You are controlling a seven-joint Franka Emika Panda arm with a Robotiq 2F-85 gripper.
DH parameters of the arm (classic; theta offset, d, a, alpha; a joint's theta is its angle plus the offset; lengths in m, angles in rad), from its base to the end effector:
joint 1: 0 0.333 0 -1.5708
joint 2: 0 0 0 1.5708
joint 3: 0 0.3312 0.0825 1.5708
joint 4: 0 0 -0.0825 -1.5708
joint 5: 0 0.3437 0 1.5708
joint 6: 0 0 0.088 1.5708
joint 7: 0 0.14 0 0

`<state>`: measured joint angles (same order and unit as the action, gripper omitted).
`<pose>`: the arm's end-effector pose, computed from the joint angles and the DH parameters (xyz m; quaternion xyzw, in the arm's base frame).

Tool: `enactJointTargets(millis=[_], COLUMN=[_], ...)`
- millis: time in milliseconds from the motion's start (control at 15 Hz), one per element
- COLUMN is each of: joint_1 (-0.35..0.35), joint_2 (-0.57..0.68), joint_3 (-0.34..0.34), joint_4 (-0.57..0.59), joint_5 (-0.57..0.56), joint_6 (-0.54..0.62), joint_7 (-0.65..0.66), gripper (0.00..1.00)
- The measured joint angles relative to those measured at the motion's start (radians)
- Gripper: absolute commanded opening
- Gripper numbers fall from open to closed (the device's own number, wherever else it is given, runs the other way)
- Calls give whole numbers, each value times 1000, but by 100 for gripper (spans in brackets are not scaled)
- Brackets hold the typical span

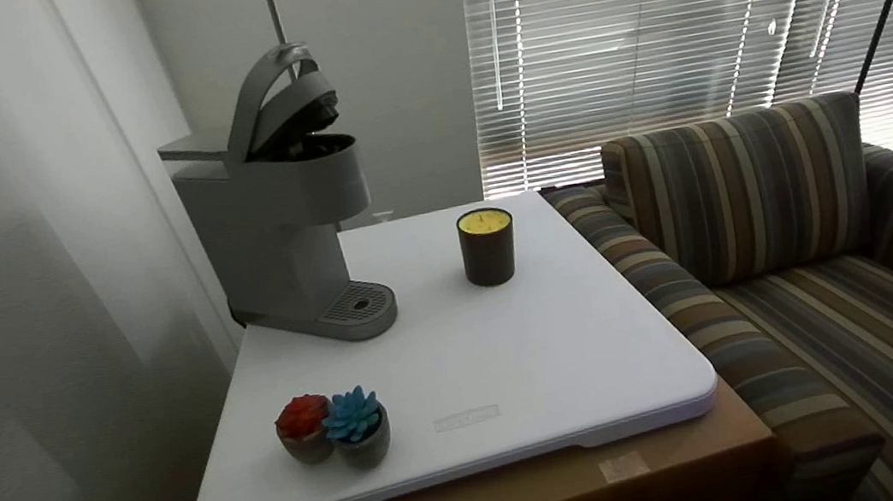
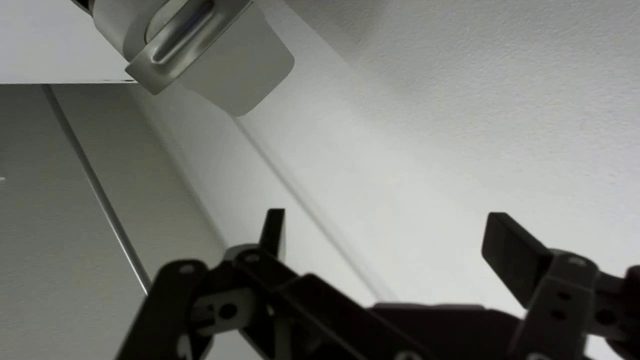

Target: Open the coffee maker lid

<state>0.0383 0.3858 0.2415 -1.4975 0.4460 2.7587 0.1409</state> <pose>0.6983 0.1532 0.5620 -0.8816 0.1152 -0.3618 0.2803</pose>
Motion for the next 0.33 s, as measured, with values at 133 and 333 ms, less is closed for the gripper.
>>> enactJointTargets(millis=[133, 333], joint_1=[-3, -6], joint_2=[-1, -1], joint_3=[0, 0], joint_4=[0, 0], joint_5=[2, 5], joint_6=[0, 0], joint_7=[0, 6], gripper=[100, 100])
